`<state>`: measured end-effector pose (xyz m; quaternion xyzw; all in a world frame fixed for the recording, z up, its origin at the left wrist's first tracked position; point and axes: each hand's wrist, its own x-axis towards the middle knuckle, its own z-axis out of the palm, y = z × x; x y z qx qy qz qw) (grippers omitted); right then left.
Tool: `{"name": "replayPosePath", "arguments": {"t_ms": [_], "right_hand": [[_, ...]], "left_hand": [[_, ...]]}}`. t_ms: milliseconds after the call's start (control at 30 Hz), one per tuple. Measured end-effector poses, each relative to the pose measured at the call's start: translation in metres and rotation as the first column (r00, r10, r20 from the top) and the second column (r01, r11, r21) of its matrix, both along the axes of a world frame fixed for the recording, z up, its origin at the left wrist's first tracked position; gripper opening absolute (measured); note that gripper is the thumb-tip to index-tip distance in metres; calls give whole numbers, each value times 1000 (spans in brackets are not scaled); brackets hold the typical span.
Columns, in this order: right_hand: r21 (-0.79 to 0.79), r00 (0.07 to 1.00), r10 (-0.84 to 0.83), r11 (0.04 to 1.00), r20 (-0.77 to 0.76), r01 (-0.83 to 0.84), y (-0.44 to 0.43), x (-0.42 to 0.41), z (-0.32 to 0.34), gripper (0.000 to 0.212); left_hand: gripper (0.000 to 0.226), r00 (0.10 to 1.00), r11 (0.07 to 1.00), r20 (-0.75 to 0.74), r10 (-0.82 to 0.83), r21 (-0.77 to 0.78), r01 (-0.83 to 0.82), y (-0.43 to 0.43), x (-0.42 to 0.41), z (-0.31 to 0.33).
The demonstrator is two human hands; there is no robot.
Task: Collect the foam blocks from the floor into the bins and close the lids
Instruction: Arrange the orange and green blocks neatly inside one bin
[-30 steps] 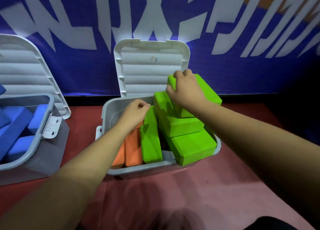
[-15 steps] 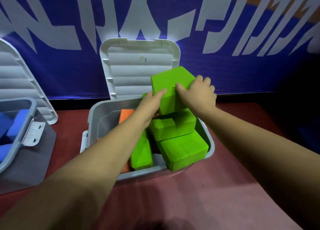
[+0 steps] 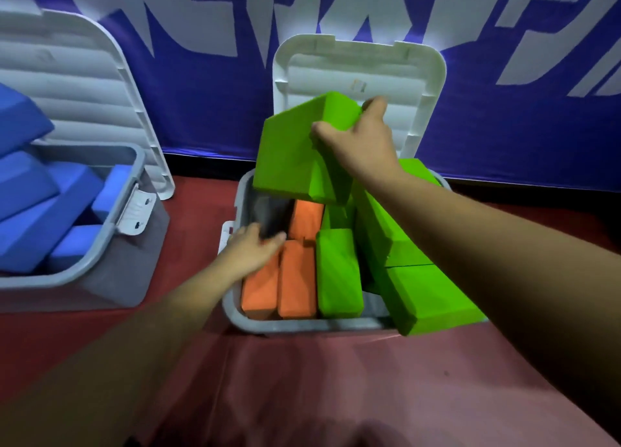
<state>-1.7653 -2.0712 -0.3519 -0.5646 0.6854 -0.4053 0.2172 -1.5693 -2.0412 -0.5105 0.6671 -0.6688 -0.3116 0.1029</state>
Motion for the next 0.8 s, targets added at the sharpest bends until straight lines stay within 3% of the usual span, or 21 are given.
{"name": "replayPosePath", "arguments": {"t_ms": [67, 167, 433, 567, 700, 800], "right_hand": [[35, 997, 52, 998, -61, -50, -8, 8, -2, 70], [103, 964, 158, 985, -212, -139, -19, 22, -8, 65], [151, 917, 169, 981, -362, -121, -51, 46, -22, 64], [285, 865, 249, 950, -436, -129, -60, 74, -46, 70], [474, 916, 249, 877, -315, -75, -72, 94, -69, 101], [536, 908, 357, 822, -221, -193, -75, 96, -68, 103]], "left_hand": [[113, 924, 965, 285, -254, 18, 260, 18, 7, -24], [114, 806, 902, 411, -426, 117, 417, 34, 2, -34], [113, 811, 909, 426, -402, 79, 409, 46, -1, -27], [112, 814, 915, 433, -388, 77, 395, 49, -6, -28], [114, 804, 917, 447, -393, 123, 380, 47, -7, -28], [113, 803, 914, 445, -396, 111, 389, 48, -10, -31]]}}
